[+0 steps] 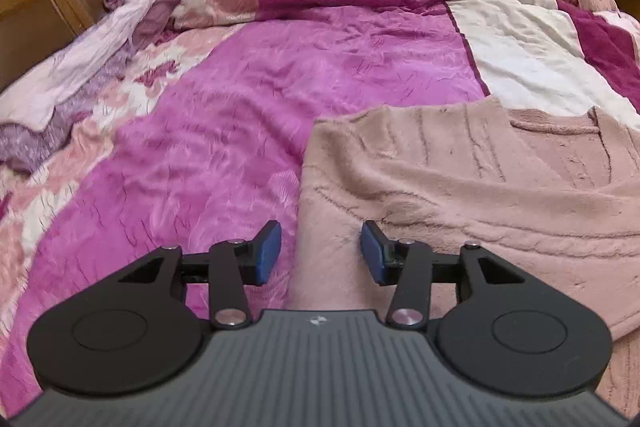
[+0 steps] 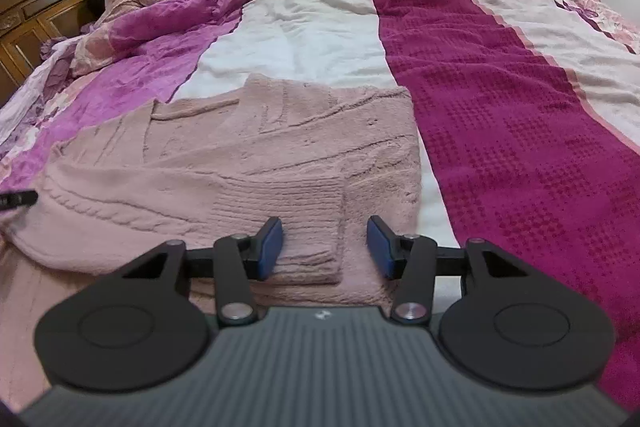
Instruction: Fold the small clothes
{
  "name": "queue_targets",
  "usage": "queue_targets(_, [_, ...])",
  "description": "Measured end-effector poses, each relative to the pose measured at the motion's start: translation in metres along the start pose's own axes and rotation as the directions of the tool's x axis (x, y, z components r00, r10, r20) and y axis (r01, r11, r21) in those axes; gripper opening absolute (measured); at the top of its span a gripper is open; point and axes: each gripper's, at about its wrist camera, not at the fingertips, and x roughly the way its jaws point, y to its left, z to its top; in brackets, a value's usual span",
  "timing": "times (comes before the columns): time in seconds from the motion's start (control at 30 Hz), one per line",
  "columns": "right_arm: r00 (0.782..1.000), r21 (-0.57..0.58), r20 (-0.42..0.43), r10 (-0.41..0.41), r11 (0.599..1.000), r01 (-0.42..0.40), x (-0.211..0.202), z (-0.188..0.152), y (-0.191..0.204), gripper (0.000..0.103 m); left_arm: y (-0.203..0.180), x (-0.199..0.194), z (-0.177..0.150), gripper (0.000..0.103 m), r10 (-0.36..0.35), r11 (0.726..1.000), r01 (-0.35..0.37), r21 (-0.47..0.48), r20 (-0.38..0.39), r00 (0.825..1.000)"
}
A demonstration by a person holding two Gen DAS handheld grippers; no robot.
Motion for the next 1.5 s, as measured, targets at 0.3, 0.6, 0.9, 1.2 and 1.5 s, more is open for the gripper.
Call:
queue_targets(0.3, [0.999,0.013,-0.014,0.034,0.999,-0.034,-0.033,0.006,0.007,0.05,0.016,-0.031,0.006,0.057,-0.025,1.0,0.025,0.007,0.005,1.0])
queue_targets(0.6, [0.995,-0.077,0.011,0.103,0.992,-0.102,-0.106,0.003,0.017,0.055,0.043,-0.12,-0.005,0.08,-0.048,0.998,0.046,0.041,0.063,0.997])
queue_targets(0.9, [0.993,-0.263,-0.022,0.118,0.957,-0.12,-0.159,-0.026,0.043,0.056,0.052,-0.19,-0.036,0.081,-0.132,0.985,0.13,0.113,0.014,0.991])
queue_targets(1.2, [0.982,-0.4,-0.127,0.14,0.899,-0.18,-0.182,-0.072,0.067,0.056,0.034,-0.233,-0.099,0.082,-0.282,0.941,0.294,0.168,-0.093,0.955])
queue_targets(1.5, [0.958,-0.509,-0.258,0.126,0.825,-0.245,-0.193,-0.107,0.077,0.056,0.001,-0.248,-0.153,0.082,-0.322,0.855,0.382,0.35,-0.219,0.921])
